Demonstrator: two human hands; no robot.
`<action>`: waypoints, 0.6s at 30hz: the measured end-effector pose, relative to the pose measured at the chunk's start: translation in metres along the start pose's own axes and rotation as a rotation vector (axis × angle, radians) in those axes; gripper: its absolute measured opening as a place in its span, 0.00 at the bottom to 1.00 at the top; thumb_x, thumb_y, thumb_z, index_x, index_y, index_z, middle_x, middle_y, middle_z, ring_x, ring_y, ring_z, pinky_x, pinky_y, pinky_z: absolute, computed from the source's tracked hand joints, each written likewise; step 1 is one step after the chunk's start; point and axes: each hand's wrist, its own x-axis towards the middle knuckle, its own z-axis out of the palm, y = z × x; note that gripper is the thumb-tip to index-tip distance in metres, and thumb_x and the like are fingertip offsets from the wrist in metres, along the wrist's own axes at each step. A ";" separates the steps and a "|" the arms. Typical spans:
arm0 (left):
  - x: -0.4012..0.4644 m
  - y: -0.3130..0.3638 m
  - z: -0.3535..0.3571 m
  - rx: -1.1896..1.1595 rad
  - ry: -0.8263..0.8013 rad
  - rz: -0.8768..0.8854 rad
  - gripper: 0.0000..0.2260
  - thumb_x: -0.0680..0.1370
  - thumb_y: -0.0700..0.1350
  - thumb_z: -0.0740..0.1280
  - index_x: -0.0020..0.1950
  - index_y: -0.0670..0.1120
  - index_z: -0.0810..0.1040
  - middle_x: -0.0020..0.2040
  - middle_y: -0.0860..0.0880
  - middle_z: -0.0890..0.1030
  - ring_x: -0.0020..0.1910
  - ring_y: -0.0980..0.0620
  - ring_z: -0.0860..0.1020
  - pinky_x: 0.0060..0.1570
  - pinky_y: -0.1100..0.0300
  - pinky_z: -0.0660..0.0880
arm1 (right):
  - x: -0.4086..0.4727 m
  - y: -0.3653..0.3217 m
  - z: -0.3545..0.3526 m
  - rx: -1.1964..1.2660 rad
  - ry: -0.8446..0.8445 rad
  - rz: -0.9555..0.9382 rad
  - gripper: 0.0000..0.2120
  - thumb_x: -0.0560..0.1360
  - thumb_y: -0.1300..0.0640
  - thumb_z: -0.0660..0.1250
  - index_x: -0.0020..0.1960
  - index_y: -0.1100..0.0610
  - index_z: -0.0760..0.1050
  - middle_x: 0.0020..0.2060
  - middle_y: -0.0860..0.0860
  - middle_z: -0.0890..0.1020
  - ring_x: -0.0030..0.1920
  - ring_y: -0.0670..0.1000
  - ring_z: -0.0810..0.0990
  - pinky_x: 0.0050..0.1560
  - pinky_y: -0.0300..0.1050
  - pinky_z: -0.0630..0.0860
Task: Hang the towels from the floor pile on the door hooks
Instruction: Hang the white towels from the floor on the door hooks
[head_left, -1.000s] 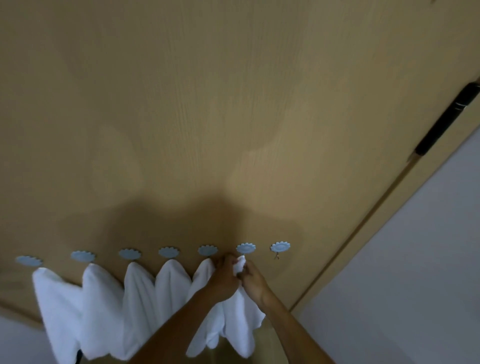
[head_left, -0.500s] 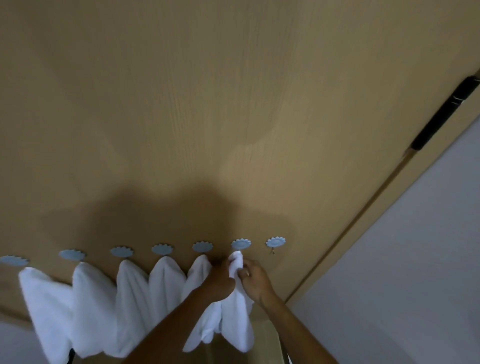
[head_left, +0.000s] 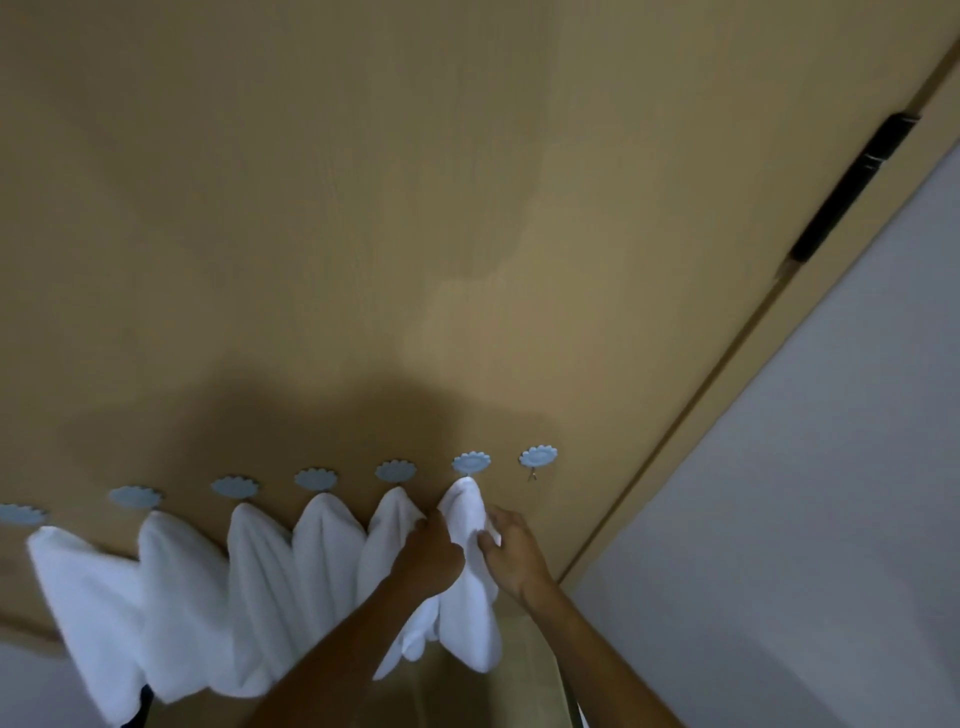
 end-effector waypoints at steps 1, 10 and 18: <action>-0.005 0.003 0.001 0.038 -0.017 0.006 0.18 0.79 0.43 0.59 0.68 0.39 0.64 0.65 0.39 0.72 0.62 0.41 0.73 0.60 0.54 0.71 | -0.006 0.004 -0.001 -0.003 -0.007 0.017 0.22 0.78 0.53 0.60 0.70 0.57 0.67 0.66 0.52 0.72 0.66 0.52 0.71 0.63 0.39 0.65; -0.056 0.064 0.065 0.367 -0.220 0.403 0.19 0.80 0.47 0.57 0.70 0.43 0.66 0.67 0.43 0.69 0.66 0.44 0.69 0.63 0.52 0.68 | -0.091 0.073 -0.047 -0.138 0.096 0.183 0.24 0.79 0.55 0.56 0.74 0.58 0.61 0.72 0.56 0.64 0.71 0.56 0.64 0.70 0.42 0.60; -0.153 0.113 0.170 0.644 -0.386 0.636 0.28 0.79 0.55 0.56 0.77 0.47 0.54 0.77 0.44 0.55 0.77 0.45 0.54 0.74 0.49 0.55 | -0.231 0.155 -0.075 -0.220 0.188 0.384 0.25 0.80 0.49 0.55 0.75 0.55 0.58 0.75 0.56 0.57 0.75 0.57 0.56 0.73 0.51 0.58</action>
